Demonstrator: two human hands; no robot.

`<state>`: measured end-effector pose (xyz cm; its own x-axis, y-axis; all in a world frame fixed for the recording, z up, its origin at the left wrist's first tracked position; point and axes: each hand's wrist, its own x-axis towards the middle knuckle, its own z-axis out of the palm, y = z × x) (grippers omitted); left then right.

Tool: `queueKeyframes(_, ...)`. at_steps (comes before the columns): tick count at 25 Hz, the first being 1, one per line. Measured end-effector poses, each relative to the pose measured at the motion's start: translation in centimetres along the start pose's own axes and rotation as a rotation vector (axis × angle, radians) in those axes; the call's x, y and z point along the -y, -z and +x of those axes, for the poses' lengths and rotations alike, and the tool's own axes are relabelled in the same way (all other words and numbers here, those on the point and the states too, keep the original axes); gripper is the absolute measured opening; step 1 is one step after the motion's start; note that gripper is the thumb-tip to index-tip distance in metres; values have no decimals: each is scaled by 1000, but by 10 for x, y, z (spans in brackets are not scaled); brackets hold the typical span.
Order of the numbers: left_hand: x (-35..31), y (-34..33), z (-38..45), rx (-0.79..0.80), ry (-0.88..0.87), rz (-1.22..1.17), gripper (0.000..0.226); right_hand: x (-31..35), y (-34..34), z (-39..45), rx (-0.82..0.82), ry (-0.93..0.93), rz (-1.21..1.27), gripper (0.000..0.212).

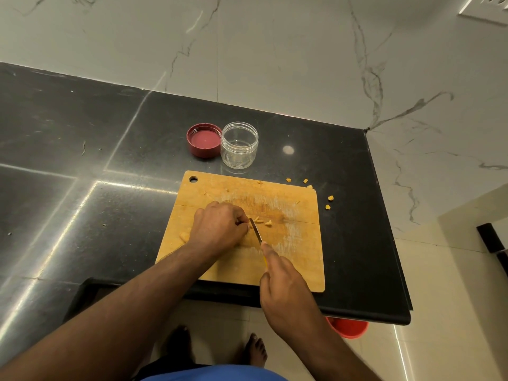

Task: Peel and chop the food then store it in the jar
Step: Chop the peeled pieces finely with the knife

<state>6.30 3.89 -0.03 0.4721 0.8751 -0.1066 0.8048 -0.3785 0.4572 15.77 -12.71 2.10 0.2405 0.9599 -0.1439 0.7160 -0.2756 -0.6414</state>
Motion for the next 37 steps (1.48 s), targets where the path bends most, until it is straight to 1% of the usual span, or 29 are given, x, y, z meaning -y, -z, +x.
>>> queueKeyframes(8, -1, -2, 3, 5, 26, -17, 12, -1, -3, 14, 32, 22, -88, 54)
queueKeyframes(14, -2, -1, 2, 2, 32, -7, 14, -3, -3, -11, 30, -7, -21, 52)
queueKeyframes(17, 0, -1, 3, 21, 30, -14, 13, -9, 4, -16, -25, 9, -73, 51)
queueKeyframes(19, 2, -2, 4, 33, 30, -29, 14, -9, 7, -13, -49, 15, -32, 52)
queueKeyframes(25, 4, -3, 3, 14, 19, -31, 16, -3, 3, 0, 19, 0, 18, 53)
queueKeyframes(29, 3, -3, 3, 6, 16, -22, 16, -4, 1, 6, 58, 7, -21, 53)
queueKeyframes(33, 2, -3, 2, -8, 28, -25, 15, -5, 0, 16, 63, 10, -34, 53)
queueKeyframes(37, 3, -3, 2, -2, 44, -39, 15, -7, 0, -3, 75, -26, 23, 53)
